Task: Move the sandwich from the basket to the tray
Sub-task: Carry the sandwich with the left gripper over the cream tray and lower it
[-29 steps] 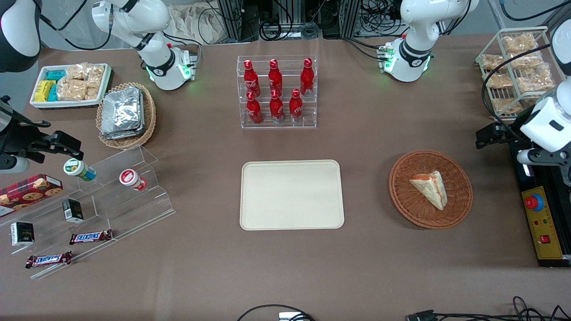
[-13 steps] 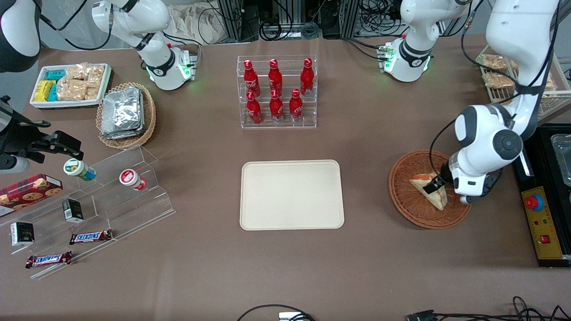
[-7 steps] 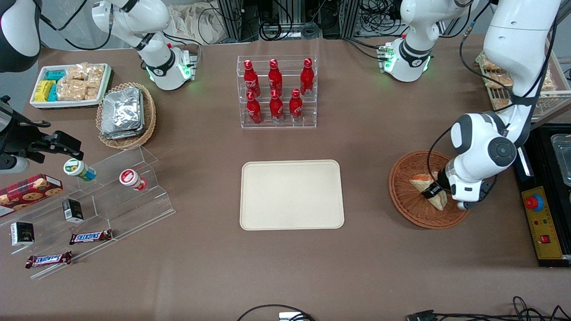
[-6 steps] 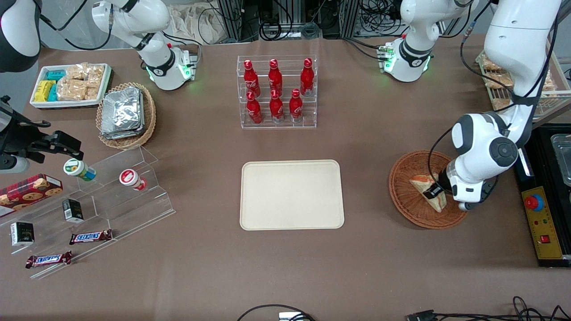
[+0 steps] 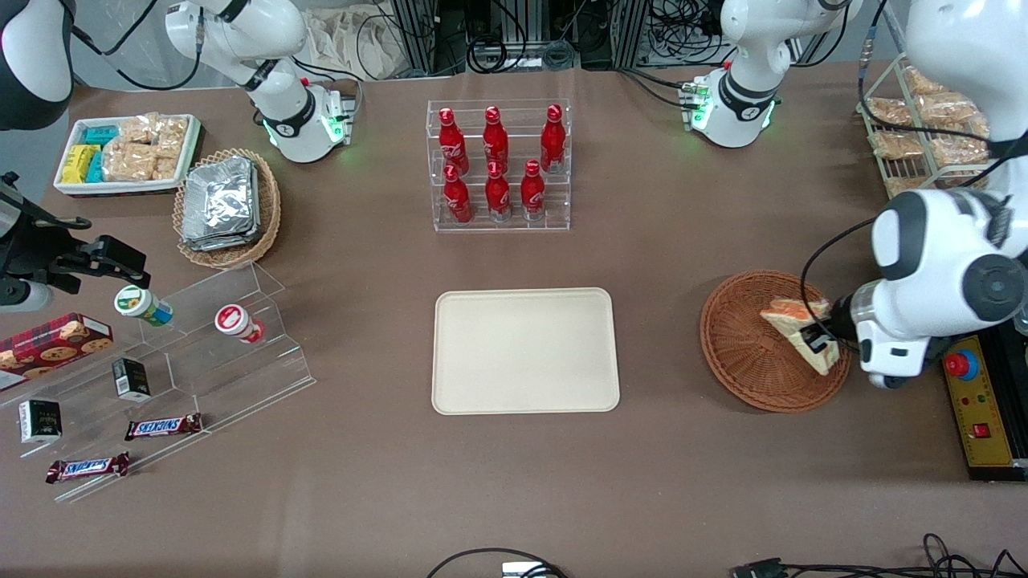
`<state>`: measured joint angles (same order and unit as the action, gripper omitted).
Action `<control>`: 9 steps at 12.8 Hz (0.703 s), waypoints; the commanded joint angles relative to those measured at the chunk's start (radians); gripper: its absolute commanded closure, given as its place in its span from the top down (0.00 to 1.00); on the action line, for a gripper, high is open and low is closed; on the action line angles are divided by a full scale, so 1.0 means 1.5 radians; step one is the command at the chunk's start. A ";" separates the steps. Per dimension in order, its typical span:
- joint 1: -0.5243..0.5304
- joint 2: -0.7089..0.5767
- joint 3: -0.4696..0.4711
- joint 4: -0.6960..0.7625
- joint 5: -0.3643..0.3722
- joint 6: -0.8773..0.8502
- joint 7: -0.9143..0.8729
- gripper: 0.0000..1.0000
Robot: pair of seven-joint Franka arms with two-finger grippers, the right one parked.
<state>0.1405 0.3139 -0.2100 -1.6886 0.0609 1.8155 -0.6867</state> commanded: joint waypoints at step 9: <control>-0.327 0.257 -0.003 0.267 0.030 0.001 0.091 0.00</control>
<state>-0.3030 0.5592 -0.2258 -1.4035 0.0891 1.7981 -0.5453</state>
